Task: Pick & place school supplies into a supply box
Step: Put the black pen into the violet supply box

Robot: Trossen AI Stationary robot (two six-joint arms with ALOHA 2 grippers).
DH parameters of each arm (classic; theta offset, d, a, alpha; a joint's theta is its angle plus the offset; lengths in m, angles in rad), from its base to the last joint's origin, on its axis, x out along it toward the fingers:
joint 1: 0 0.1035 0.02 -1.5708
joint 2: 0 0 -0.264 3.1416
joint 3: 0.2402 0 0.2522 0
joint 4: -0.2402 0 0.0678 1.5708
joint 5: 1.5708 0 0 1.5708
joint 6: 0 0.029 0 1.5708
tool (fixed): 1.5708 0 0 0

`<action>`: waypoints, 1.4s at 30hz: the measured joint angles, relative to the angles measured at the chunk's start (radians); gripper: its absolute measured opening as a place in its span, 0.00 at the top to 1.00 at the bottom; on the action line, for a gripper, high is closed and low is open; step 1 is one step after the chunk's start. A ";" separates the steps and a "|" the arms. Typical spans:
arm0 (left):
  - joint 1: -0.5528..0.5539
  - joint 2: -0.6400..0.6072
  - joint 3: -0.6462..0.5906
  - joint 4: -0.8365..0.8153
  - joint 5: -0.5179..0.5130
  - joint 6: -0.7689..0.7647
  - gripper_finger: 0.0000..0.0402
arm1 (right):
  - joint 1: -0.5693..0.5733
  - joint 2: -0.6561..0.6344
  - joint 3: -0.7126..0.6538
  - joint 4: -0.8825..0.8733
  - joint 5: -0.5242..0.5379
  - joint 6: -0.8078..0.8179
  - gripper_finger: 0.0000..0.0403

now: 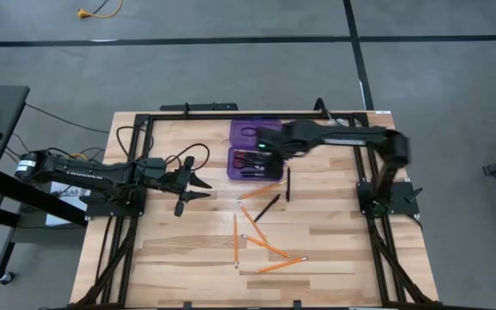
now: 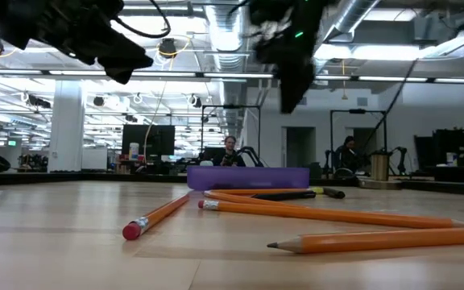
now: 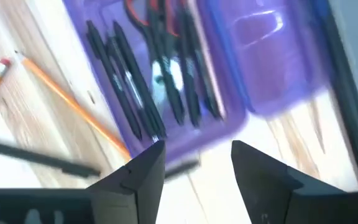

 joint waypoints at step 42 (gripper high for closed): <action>-0.136 1.205 0.849 -0.046 -0.444 -0.271 0.73 | 0.767 -0.440 -0.779 0.158 0.621 1.196 0.57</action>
